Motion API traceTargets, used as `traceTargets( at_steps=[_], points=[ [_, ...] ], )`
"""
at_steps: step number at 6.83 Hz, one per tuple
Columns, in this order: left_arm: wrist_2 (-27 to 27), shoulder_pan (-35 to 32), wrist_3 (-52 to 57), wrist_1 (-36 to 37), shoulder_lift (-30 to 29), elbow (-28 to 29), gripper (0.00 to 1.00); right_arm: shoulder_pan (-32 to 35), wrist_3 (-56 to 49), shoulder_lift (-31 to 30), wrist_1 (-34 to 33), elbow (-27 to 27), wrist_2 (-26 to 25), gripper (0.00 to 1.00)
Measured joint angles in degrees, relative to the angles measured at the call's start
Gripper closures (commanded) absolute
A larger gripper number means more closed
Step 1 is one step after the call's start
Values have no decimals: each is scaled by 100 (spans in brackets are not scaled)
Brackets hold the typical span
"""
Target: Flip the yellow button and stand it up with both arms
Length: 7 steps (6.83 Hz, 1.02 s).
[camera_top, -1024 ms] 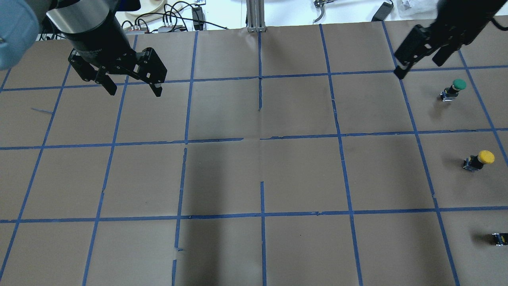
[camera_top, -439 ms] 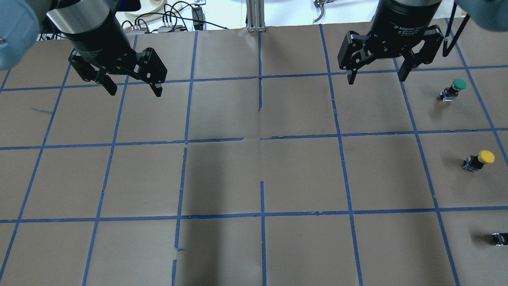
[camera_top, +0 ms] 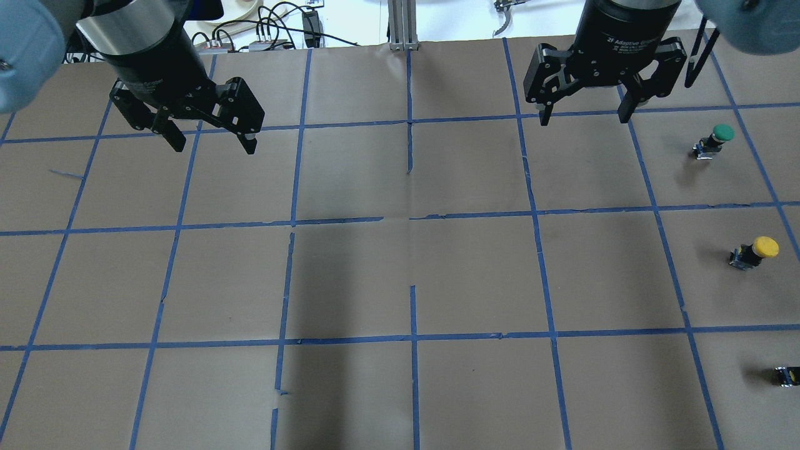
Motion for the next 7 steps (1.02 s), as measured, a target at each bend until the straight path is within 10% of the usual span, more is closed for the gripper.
traceTargets(
  at_steps=[7],
  points=[
    [-12, -30, -87, 14, -33, -7, 0, 2, 17, 20, -74, 0, 35, 0]
  ],
)
